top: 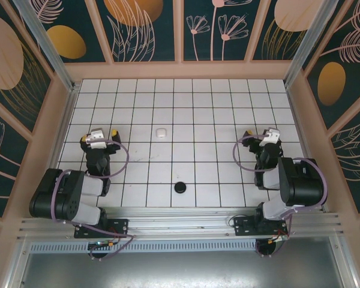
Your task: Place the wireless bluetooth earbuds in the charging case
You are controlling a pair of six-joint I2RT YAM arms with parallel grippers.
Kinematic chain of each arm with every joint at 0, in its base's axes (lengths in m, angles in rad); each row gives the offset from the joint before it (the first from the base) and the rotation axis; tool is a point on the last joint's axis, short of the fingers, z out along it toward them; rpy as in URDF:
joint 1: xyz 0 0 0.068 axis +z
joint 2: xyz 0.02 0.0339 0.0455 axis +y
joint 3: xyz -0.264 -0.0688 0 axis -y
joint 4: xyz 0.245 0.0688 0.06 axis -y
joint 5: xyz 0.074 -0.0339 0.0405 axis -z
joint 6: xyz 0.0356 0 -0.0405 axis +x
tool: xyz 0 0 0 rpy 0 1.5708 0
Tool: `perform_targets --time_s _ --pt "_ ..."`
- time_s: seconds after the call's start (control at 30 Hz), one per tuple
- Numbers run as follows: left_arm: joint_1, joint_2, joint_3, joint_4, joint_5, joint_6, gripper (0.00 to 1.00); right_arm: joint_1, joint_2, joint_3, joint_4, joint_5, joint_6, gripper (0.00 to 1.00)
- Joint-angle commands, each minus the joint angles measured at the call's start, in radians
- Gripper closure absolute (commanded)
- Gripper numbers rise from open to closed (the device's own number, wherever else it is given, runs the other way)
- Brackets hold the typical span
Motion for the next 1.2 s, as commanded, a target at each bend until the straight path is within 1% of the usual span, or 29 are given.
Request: perform_targets --time_s 0.0,0.1,0.17,0.33,1.17 --pt "0.011 0.026 0.001 0.085 0.026 0.008 0.02 0.012 0.006 0.022 0.044 0.022 -0.029 0.01" --pt "0.019 0.071 0.027 0.083 0.030 -0.002 0.01 0.012 0.005 0.022 0.045 0.022 -0.031 0.01" --pt "0.035 0.058 0.046 0.023 0.055 -0.014 0.02 0.013 0.005 0.022 0.044 0.022 -0.031 0.01" --pt "0.048 0.061 0.063 -0.009 0.083 -0.022 0.02 0.012 0.004 0.022 0.046 0.022 -0.030 0.01" --pt "0.049 0.060 0.061 -0.005 0.081 -0.022 0.01 0.016 0.006 0.024 0.043 0.021 -0.032 0.01"
